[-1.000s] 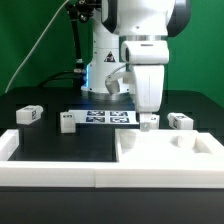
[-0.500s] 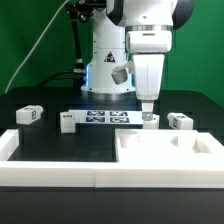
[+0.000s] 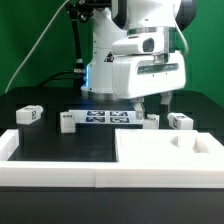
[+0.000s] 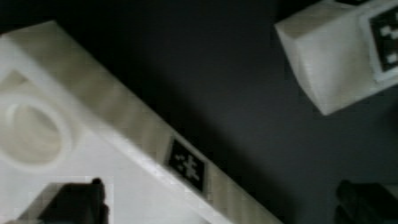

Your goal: Assemble one leg

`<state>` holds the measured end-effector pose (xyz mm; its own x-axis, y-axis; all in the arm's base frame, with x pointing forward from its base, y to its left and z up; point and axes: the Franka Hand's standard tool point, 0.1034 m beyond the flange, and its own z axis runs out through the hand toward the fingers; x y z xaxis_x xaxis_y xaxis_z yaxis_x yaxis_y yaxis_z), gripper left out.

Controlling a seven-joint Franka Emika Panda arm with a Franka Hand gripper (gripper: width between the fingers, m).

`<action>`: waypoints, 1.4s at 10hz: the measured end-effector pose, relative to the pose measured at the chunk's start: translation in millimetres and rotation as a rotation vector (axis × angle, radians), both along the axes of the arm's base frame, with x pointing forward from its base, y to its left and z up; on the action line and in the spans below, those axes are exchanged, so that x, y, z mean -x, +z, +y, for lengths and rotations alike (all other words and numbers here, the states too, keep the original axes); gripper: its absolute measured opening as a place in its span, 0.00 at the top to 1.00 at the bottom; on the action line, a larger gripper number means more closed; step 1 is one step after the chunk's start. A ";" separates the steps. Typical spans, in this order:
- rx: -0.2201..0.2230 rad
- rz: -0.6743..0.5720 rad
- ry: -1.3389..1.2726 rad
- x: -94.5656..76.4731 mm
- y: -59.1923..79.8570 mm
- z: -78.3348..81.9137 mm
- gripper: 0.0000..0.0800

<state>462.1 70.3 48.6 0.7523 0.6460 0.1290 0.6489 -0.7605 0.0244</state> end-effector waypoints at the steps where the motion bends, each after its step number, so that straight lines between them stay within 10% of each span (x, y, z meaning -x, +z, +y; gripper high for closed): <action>1: -0.025 0.015 -0.148 4.0 -2.2 9.6 0.19; 5: -0.090 0.058 -0.539 12.5 -3.2 46.8 0.19; 8: -0.111 0.074 -0.685 12.7 -3.5 45.9 0.19; 14: -0.011 0.321 -0.682 28.6 -5.7 76.2 0.19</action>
Offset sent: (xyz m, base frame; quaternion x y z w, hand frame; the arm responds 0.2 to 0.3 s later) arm -0.0071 0.0333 -0.0014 0.0023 -0.0017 0.2095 0.9778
